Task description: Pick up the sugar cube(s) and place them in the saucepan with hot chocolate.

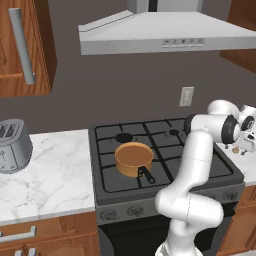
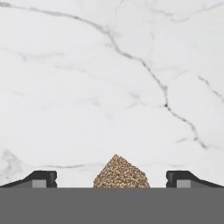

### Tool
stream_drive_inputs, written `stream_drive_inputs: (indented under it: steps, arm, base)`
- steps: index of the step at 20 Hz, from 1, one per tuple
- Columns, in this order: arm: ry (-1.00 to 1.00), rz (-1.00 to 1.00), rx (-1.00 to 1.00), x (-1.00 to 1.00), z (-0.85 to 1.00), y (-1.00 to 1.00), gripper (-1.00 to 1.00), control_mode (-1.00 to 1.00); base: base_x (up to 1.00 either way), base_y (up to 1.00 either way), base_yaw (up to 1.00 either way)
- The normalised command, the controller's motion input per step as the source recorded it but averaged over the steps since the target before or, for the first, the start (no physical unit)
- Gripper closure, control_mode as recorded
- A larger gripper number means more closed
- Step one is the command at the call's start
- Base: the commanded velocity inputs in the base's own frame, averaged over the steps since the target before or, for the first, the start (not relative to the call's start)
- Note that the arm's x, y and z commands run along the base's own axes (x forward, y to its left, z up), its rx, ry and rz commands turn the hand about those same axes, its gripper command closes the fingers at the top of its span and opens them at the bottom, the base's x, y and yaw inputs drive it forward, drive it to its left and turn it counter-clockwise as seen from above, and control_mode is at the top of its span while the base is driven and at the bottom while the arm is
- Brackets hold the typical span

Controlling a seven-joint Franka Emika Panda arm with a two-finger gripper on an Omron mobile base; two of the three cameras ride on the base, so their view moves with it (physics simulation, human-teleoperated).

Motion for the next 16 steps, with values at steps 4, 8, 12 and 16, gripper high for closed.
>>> stream_drive_inputs:
  steps: [4,8,12,16]
  arm:
    - [0.00,-0.06,0.01,-0.01,-0.06,0.00,-1.00,-1.00]
    - [0.00,-0.04,0.02,-0.02,-0.07,0.00,-1.00,-1.00]
    - [0.00,-0.02,0.02,0.00,-0.08,0.00,1.00,-1.00]
    - [0.00,0.00,0.01,0.00,-0.03,0.00,1.00,-1.00]
  base:
    - [0.00,0.00,0.00]
    - [0.00,0.00,0.00]
    - [0.00,0.00,0.00]
    - [0.00,0.00,0.00]
